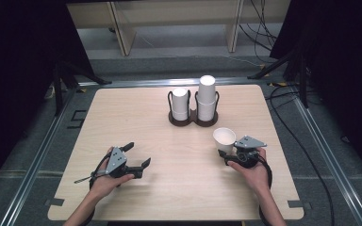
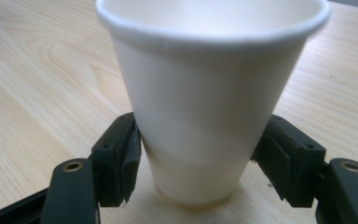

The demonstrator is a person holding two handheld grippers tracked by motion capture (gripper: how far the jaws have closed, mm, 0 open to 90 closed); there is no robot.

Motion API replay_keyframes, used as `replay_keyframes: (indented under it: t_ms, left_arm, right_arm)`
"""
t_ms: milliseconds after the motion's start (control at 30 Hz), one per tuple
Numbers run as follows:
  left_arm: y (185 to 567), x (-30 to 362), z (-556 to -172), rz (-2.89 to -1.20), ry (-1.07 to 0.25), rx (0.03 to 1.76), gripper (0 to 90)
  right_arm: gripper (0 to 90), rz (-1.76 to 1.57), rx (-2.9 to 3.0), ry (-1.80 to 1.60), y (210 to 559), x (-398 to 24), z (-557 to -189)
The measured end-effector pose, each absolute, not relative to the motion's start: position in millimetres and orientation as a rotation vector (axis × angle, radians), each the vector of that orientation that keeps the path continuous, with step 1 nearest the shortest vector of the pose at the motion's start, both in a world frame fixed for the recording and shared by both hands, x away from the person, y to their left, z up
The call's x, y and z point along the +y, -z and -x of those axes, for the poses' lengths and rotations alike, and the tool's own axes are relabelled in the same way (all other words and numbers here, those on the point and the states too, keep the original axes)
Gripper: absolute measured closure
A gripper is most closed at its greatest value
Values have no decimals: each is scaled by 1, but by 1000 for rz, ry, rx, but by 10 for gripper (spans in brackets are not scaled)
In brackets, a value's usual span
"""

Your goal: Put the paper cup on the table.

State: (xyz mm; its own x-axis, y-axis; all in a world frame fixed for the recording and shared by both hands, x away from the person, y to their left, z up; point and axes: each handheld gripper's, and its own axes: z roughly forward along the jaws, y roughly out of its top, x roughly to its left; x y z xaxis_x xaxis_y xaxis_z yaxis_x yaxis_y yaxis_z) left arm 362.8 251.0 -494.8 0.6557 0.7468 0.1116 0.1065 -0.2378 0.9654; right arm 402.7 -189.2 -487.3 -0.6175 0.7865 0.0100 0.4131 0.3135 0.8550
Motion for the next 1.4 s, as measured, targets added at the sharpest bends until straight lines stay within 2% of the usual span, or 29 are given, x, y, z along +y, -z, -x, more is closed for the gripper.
replay_keyframes:
  t_ms: [533, 733, 967, 1400]
  left_arm:
    - [495, 252, -362, -1729, -698, 702, 98]
    - [495, 252, -362, -1727, -697, 702, 97]
    - [497, 252, -364, -1700, -694, 688, 96]
    - [497, 251, -363, -1701, -697, 685, 94]
  right_arm:
    - [316, -1111, 2225, -1221, 488, -193, -403]
    - [220, -1128, 2213, -1223, 488, -193, -401]
    - [182, -1129, 2217, -1211, 486, -195, -394]
    - [181, -1133, 2224, -1225, 486, -210, -375]
